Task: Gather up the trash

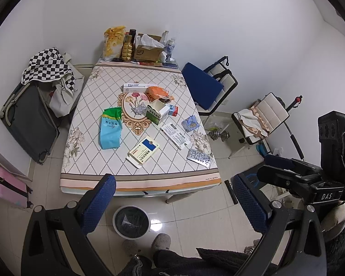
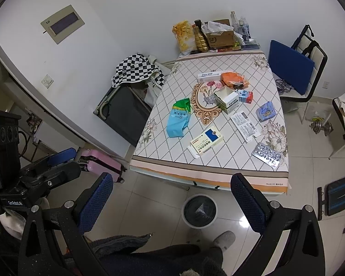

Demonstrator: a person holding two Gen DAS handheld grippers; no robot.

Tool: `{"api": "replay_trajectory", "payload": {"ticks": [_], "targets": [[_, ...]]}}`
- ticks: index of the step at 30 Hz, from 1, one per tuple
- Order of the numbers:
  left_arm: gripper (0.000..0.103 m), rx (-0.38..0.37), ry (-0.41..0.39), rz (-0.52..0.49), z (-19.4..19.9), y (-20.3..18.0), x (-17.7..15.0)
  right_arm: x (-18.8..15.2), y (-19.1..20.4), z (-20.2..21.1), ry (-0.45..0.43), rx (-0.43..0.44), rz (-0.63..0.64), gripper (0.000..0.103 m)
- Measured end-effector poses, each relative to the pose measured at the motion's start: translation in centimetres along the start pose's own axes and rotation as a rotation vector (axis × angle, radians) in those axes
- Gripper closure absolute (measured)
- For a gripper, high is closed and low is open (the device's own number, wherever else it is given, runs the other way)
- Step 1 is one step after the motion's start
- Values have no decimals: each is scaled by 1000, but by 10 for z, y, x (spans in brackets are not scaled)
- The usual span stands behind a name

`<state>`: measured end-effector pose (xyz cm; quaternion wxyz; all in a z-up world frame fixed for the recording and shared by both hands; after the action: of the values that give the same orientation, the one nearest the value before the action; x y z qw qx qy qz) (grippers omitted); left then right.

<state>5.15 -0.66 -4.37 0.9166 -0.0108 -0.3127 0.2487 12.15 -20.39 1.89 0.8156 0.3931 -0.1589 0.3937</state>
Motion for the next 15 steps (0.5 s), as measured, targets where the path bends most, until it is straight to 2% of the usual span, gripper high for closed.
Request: {"api": "replay_trajectory", "payload": {"ticks": [15], "targets": [[0, -16, -2, -8, 1, 3, -1, -2, -5, -7, 3, 18, 0, 0]]}}
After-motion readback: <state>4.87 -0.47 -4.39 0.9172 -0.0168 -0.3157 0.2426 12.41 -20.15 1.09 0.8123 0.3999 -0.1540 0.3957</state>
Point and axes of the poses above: each gripper's, at about its wrist camera, not at the fingertips, and z roughly against the way its jaws point, y to its left, x to its top, the point moved 6 cm from there along -z, roughly the way its jaws point, and after that the axes turned 10 degrees about x, right-handed, at the moved point
